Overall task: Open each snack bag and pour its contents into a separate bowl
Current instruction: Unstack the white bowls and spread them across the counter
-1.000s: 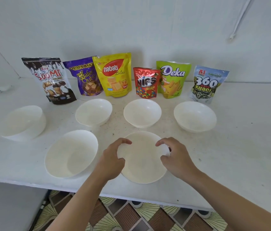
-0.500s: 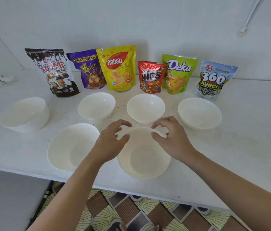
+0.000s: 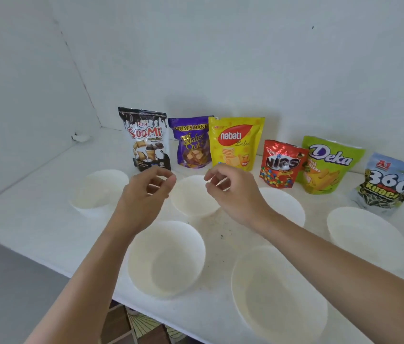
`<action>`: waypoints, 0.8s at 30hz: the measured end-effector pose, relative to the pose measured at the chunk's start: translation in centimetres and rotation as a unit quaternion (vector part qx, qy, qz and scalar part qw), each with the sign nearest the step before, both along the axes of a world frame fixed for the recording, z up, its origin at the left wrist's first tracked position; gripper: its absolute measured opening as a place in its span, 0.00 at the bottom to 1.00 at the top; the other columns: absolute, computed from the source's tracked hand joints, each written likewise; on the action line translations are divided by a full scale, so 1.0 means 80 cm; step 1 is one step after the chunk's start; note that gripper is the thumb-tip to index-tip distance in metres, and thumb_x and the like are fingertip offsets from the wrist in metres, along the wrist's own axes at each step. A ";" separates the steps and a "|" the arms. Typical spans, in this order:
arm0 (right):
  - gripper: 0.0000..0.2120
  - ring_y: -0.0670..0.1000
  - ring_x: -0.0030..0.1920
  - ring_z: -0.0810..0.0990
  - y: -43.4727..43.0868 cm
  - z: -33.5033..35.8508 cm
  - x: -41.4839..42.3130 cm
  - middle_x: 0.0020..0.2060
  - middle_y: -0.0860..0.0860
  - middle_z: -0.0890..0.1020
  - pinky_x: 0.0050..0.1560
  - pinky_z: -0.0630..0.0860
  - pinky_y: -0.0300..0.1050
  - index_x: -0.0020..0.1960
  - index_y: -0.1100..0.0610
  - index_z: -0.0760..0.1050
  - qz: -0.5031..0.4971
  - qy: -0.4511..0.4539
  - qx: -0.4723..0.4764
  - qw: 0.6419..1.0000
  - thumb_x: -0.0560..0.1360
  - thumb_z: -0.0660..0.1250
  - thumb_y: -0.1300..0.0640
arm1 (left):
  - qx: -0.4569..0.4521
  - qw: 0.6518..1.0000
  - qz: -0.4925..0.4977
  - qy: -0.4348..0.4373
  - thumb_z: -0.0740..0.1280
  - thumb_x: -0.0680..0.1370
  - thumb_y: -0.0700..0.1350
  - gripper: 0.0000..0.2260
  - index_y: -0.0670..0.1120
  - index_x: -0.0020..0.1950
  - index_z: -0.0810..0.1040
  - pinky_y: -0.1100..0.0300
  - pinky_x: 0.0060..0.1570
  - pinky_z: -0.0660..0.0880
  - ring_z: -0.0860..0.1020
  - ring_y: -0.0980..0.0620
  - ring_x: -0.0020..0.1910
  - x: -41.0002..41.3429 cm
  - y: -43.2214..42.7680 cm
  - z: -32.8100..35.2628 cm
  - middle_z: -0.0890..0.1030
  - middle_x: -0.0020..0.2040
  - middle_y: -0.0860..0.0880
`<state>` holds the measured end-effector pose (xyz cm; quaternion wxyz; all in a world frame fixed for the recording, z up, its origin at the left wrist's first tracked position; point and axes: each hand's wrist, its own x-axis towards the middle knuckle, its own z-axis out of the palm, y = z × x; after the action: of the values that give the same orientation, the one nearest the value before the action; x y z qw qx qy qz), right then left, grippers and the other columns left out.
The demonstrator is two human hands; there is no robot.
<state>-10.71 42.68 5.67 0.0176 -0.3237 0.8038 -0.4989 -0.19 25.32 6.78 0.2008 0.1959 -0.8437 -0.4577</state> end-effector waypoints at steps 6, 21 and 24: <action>0.03 0.45 0.35 0.78 -0.131 0.006 -0.003 0.38 0.48 0.81 0.34 0.72 0.35 0.47 0.56 0.80 0.032 0.001 -0.006 0.999 0.75 0.70 0.62 | 0.006 0.999 0.049 0.009 0.68 0.81 0.52 0.05 0.54 0.48 0.81 0.64 0.38 0.72 0.82 0.55 0.42 0.018 -0.119 0.006 0.84 0.41 0.52; 0.07 0.52 0.60 0.70 -0.347 -0.066 -0.008 0.55 0.49 0.73 0.61 0.72 0.54 0.53 0.47 0.78 -0.001 -0.019 0.150 0.989 0.75 0.69 0.53 | -0.046 0.990 0.078 -0.107 0.68 0.79 0.52 0.02 0.60 0.49 0.79 0.63 0.53 0.68 0.76 0.53 0.60 0.029 -0.334 -0.081 0.76 0.57 0.54; 0.09 0.53 0.63 0.66 -0.362 -0.080 -0.012 0.58 0.49 0.68 0.63 0.70 0.54 0.55 0.46 0.76 -0.013 -0.030 0.191 0.981 0.75 0.69 0.53 | -0.056 0.982 0.073 -0.165 0.68 0.80 0.52 0.05 0.60 0.55 0.79 0.59 0.61 0.62 0.65 0.47 0.71 0.020 -0.345 -0.103 0.67 0.68 0.49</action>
<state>-11.70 13.74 -0.75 0.0970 -0.2882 0.8877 -0.3457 1.45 -2.28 -1.45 0.1022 0.3182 -0.8728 -0.3556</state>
